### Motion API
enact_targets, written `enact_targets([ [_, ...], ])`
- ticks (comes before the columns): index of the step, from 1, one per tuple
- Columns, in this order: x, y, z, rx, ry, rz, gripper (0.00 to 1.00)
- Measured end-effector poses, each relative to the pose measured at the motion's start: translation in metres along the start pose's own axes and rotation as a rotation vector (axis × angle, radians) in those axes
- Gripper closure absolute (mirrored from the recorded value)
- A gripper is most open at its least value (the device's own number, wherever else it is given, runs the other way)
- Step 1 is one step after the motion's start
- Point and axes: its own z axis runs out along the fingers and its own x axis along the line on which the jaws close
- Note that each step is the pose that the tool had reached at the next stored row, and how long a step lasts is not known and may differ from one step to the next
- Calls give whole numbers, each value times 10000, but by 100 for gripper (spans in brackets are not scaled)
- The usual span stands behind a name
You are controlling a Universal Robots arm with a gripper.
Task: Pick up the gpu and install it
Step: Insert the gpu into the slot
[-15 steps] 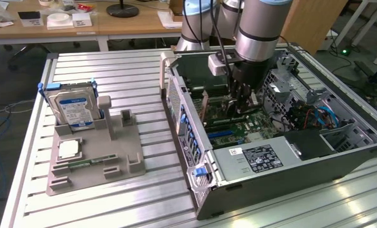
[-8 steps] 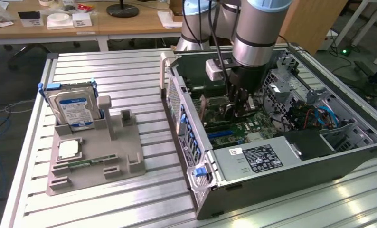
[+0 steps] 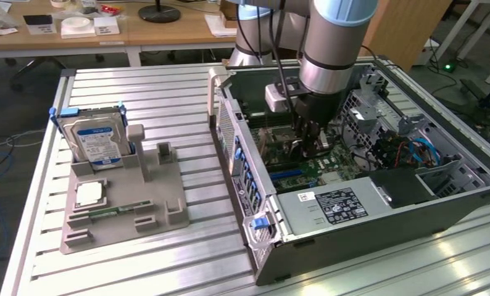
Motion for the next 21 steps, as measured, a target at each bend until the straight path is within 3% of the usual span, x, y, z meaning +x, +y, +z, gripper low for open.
enact_targets([
  [5, 17, 21, 65, -5, 0, 1, 72],
  [14, 18, 60, 75, -5, -1, 1, 72],
  [21, 28, 84, 146, -6, 2, 1, 72],
])
